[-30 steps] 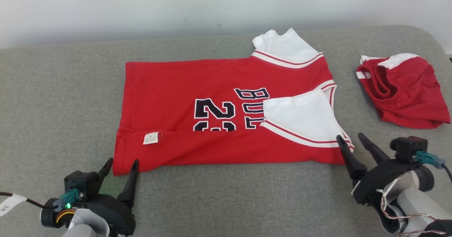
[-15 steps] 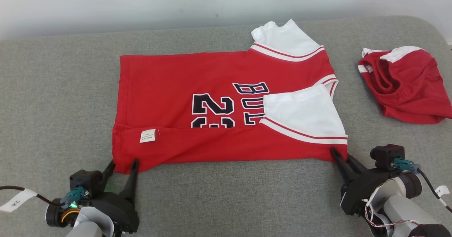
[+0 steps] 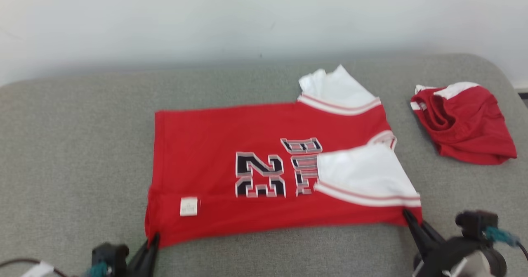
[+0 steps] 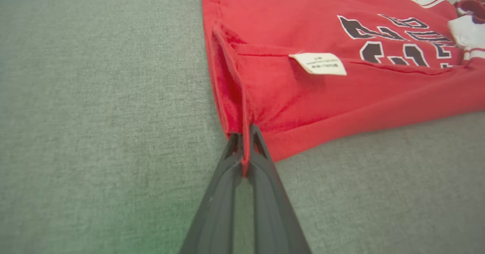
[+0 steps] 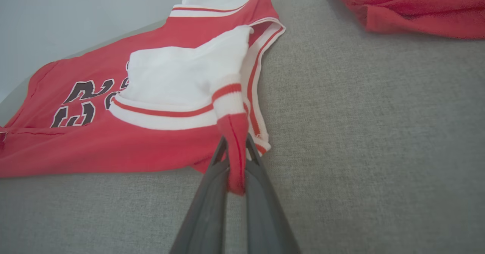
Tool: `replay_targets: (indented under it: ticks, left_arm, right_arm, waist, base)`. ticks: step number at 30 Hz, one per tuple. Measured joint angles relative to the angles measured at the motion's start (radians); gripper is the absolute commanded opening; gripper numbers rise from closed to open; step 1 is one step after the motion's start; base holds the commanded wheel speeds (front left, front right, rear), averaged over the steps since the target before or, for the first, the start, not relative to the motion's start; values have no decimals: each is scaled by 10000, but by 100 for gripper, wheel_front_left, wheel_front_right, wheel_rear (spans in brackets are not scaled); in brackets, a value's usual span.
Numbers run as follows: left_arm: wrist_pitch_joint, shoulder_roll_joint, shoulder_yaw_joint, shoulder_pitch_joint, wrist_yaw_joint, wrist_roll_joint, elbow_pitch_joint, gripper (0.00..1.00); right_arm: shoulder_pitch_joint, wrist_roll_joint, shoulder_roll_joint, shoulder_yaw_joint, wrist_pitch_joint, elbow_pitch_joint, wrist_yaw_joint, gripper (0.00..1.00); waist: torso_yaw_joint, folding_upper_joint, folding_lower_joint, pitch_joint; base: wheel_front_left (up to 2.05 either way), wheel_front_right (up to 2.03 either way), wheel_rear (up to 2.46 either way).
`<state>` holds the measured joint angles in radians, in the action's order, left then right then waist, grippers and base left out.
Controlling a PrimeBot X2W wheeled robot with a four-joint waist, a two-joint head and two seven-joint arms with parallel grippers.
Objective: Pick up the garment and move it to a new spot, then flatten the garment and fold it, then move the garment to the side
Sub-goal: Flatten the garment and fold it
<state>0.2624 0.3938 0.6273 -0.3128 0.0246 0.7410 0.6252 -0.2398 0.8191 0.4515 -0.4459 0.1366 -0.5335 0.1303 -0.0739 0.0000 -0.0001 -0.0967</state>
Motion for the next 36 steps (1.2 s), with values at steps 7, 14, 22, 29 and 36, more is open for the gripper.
replay_targets:
  ticks: [7, 14, 22, 29, 36]
  left_arm:
    - [-88, 226, 0, 1313, -502, 161, -1116, 0]
    - [-267, 525, -171, 2111, -1051, 460, -2171, 0]
    - [-336, 472, -263, 2333, -1258, 658, -2353, 100]
    - [-65, 477, -821, 2535, -1459, 299, -3026, 100]
    - [-12, 100, -2293, 3141, -1653, -1699, -4863, 100]
  right_arm:
    - [1841, -123, 86, 871, -685, 1358, 0, 0]
    - [3332, -527, -593, 2044, -1530, 2589, 0, 0]
    - [3638, -1413, -1386, 2980, -2326, 3074, 0, 100]
    - [3541, -1927, -1615, 3712, -2054, 3829, 0, 100]
    - [3355, -2157, -2249, 4263, -1243, 4100, 0, 100]
  waist:
    - [115, 0, -1, 474]
    - [198, -1, -1, 501]
    - [139, 0, 0, 633]
    - [222, 0, 0, 752]
    - [315, -1, 0, 846]
  base:
    - [0, 0, 0]
    - [0, 0, 0]
    - [0, 0, 0]
    - [0, 0, 0]
    - [0, 0, 0]
